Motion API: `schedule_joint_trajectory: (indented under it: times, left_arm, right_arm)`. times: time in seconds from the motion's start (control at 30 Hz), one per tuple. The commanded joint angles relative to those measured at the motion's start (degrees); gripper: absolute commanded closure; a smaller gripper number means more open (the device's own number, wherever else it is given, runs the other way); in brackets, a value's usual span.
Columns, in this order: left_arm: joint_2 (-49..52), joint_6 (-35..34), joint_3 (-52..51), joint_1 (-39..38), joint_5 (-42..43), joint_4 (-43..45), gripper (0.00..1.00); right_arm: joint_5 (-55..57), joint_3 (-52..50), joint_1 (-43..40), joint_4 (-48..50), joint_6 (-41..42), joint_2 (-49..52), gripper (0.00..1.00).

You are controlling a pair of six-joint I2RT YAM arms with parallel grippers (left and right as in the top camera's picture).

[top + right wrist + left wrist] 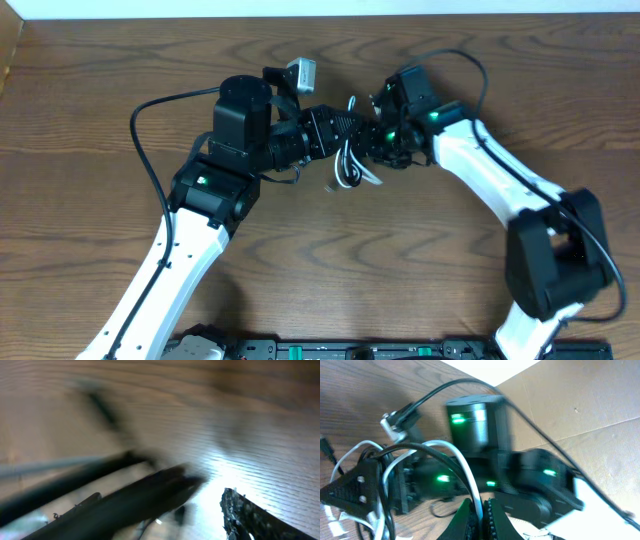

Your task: Untangle cables

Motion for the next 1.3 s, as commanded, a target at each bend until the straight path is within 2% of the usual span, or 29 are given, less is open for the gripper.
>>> schedule_joint_trajectory:
  times: [0.0,0.33,0.73,0.97,1.27]
  left_arm:
    - [-3.17,-0.48,0.63,1.46,1.11,0.74,0.93]
    - [-10.45,-0.48,0.63,10.01,1.2,0.57,0.92]
    - [-18.6,0.94,0.63,21.55,1.29,-0.66,0.93]
    - [-18.86,6.67,0.61,30.27,1.09,-11.45,0.93]
    - [-13.68,13.22,0.59,30.99,1.16,-23.06,0.93]
  right_arm:
    - [4.92,-0.37,-0.07,0.11,7.89,4.26,0.28]
    - [5.95,-0.39,-0.87,-0.07,6.86,11.08,0.3]
    - [12.52,-2.23,-4.0,-3.15,4.17,11.58,0.32]
    - [13.03,-2.62,-9.57,-8.28,-3.19,11.58,0.32]
    - [11.82,-2.62,-10.43,-11.04,-9.31,11.52,0.35]
